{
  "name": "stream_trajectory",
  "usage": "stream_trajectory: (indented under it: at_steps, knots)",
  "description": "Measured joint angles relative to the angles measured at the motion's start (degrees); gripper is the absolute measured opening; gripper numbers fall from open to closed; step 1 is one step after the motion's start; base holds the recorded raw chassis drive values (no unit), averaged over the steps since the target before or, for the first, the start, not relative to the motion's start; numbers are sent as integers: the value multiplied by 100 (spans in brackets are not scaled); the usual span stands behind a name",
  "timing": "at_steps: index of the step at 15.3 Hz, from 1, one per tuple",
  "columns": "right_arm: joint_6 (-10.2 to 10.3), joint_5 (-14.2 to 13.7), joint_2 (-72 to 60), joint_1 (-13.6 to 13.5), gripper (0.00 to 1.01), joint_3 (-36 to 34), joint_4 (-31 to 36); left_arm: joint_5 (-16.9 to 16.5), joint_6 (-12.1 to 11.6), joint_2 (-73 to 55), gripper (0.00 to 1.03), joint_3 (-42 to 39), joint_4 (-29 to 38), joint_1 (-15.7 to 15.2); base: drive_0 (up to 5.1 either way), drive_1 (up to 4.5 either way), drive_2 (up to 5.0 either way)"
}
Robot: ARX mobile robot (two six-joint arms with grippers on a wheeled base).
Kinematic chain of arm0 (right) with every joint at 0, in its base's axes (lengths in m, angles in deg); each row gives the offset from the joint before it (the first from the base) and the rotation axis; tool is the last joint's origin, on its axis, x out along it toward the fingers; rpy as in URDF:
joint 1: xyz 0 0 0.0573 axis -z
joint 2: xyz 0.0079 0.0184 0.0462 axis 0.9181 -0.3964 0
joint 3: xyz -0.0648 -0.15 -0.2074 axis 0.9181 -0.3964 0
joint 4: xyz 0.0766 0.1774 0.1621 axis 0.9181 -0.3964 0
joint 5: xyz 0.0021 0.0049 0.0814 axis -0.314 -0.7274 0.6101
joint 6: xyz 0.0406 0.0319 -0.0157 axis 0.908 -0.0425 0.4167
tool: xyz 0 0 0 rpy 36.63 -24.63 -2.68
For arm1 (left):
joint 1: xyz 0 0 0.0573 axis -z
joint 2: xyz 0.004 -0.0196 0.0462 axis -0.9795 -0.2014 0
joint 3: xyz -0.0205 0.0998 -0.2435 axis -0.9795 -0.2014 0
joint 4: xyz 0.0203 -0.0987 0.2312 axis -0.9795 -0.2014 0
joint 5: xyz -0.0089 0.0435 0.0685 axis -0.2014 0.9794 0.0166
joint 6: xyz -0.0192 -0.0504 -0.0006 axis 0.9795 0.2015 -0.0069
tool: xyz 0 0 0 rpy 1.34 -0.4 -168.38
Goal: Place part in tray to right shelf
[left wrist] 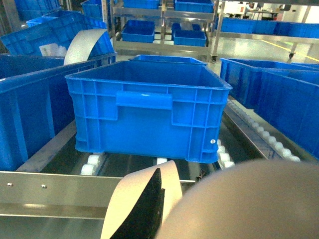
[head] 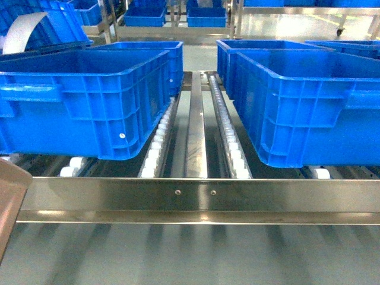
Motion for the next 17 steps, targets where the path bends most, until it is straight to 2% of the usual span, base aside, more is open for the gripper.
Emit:
stream_trajectory:
  at_steps: [3,4,5,6,7,8,9,11,13,17]
  knots:
    - [0,245,472,267,7,-264,-179,-2,0,313,14,0,-284,0,0,0,0]
    - [-7,463,601,415,2,-313,-260,0,0,378,14,0,-372,0,0,0,0]
    - [7,841,754,789,2,-387,-348,-4,0,452,14,0,-448,0,0,0,0]
    - [22,833,914,931,2,-463,-435,11,0,555,14,0,-533,0,0,0,0]
    - [22,916,1075,903,2,-522,-538,-15,-7,1064,14,4,-1252,0,0,0,0]
    - [22,907,1174,890,2,-555,-603,4,7,1429,14,4,-1696,0,0,0,0]
    - [22,914,1316,890,2,-581,-695,7,0,1484,14,9,-1412,0,0,0,0]
    - [22,909,1565,890,2,-660,-868,2,2,1482,14,7,-1611,0,0,0,0]
    - [24,909,1733,890,2,-791,-846,2,-2,1486,14,7,-1506,0,0,0,0]
    - [24,911,2188,890,2,-791,-1272,2,0,1486,14,7,-1539,0,0,0,0]
